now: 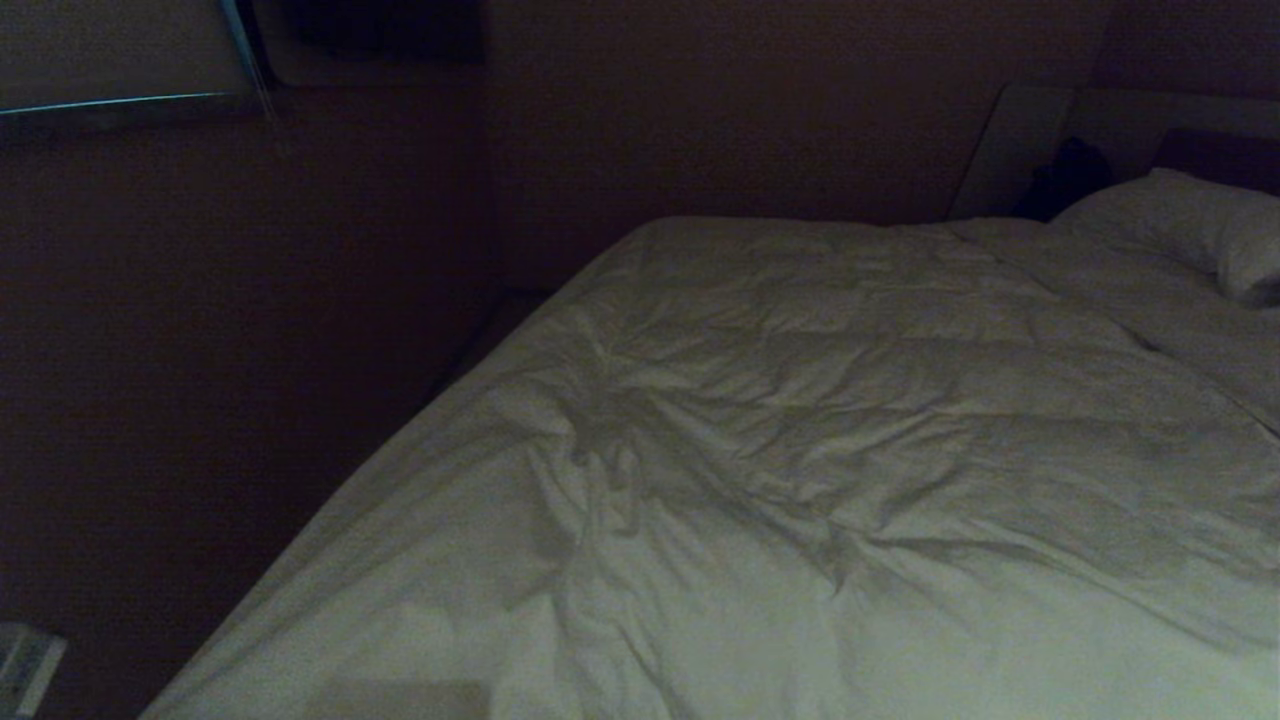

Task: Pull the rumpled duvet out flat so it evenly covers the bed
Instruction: Flatten the corners of the folded blanket

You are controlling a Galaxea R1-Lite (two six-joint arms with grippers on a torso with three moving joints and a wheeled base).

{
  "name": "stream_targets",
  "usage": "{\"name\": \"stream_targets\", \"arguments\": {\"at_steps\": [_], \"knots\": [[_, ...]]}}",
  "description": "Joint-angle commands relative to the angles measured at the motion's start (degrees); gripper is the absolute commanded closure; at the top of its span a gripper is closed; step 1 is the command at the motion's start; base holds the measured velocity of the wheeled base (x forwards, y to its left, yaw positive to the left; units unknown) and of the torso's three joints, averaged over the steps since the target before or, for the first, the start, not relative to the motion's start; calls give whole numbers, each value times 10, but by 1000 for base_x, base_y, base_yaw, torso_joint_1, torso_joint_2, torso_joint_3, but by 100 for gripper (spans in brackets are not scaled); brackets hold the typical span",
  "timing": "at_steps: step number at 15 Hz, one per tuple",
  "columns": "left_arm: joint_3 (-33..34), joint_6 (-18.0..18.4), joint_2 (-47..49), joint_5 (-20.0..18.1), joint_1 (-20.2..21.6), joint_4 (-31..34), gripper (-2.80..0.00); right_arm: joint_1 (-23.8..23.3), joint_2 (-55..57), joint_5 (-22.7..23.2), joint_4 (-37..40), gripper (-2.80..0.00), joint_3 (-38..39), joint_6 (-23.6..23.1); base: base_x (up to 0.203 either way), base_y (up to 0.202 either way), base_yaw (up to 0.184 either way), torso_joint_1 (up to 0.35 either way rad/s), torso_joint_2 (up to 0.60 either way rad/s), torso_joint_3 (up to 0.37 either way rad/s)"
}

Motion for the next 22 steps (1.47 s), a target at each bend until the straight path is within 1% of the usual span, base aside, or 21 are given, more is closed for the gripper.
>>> {"name": "stream_targets", "arguments": {"at_steps": [1,3,6,9,12,15,16,17,19,22], "knots": [[-44,-2,-108,-1,0,113,0,1,1,0,0,0,0,0,0,0,0,0,0,0],[-45,-2,-121,0,0,130,0,0,1,0,0,0,0,0,0,0,0,0,0,0],[-34,2,-126,1,0,137,0,0,1,0,0,0,0,0,0,0,0,0,0,0],[-38,7,-116,-2,0,133,0,0,0,0,0,0,0,0,0,0,0,0,0,0],[-69,25,-74,-2,-1,115,0,1,0,0,0,0,0,0,0,0,0,0,0,0],[-81,27,-55,18,0,91,0,1,0,0,0,0,0,0,0,0,0,0,0,0],[-85,26,-43,34,0,86,0,0,1,0,0,0,0,0,0,0,0,0,0,0],[-89,26,-35,42,0,77,0,0,1,0,0,0,0,0,0,0,0,0,0,0],[-107,26,-5,65,17,56,0,0,1,0,0,0,0,0,0,0,0,0,0,0],[-133,28,31,72,59,32,0,1,0,0,0,0,0,0,0,0,0,0,0,0]]}}
